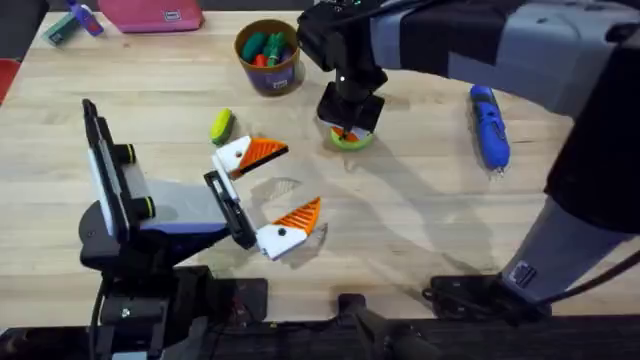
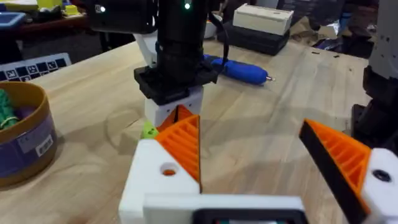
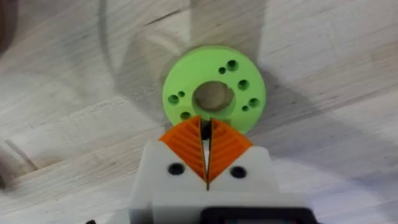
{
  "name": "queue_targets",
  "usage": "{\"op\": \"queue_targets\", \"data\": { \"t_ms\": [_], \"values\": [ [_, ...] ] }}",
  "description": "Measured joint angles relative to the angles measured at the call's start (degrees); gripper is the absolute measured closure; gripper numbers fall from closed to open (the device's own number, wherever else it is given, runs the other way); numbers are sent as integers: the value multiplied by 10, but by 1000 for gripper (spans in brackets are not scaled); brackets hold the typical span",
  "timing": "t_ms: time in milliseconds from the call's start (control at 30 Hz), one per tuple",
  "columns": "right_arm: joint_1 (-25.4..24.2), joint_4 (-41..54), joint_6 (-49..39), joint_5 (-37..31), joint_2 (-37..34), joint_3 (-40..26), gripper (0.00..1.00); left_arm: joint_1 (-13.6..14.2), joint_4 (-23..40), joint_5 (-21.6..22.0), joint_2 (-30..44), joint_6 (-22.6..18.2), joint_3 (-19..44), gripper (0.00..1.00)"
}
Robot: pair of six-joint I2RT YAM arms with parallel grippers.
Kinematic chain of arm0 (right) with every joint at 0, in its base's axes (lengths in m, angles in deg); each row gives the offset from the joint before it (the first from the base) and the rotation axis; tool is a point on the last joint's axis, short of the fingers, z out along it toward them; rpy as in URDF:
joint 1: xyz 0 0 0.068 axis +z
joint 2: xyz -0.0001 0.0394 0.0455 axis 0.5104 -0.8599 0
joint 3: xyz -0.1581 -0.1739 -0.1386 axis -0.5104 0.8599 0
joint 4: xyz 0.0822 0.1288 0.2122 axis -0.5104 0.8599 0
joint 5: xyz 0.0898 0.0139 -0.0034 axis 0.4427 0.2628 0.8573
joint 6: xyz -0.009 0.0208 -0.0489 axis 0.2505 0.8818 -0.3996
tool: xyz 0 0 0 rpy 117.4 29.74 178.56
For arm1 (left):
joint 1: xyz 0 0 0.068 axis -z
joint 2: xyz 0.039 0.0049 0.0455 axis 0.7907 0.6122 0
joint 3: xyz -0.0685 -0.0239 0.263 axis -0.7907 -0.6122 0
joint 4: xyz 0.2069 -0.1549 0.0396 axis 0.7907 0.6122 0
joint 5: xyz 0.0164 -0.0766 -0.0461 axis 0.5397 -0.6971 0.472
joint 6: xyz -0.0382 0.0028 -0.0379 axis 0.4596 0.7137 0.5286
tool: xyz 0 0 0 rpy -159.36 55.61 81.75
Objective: Pick up the gripper from the table and insert it into the empty holder that is missing its gripper. Then pick up a screw, insert it into the mounting hole, and use the screwdriver to tighten it. Finally, clean up the table by picking up the vegetable and placing it into the bucket.
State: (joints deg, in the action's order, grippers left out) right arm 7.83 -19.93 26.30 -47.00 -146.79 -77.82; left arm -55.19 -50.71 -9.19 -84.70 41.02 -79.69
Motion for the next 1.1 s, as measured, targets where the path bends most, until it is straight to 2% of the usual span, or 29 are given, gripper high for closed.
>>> {"op": "queue_targets", "data": {
  "t_ms": [533,800,1000,1100],
  "values": [
    [0,31,0,-9,0,-14,996,0,0,0,0,0,0,16],
    [3,110,-32,-22,35,-106,996,0,0,0,0,0,0,15],
    [15,133,-63,-23,71,-187,996,0,0,0,0,0,0,15],
    [26,134,-74,-24,74,-205,996,0,0,0,0,0,0,15]
  ]
}}
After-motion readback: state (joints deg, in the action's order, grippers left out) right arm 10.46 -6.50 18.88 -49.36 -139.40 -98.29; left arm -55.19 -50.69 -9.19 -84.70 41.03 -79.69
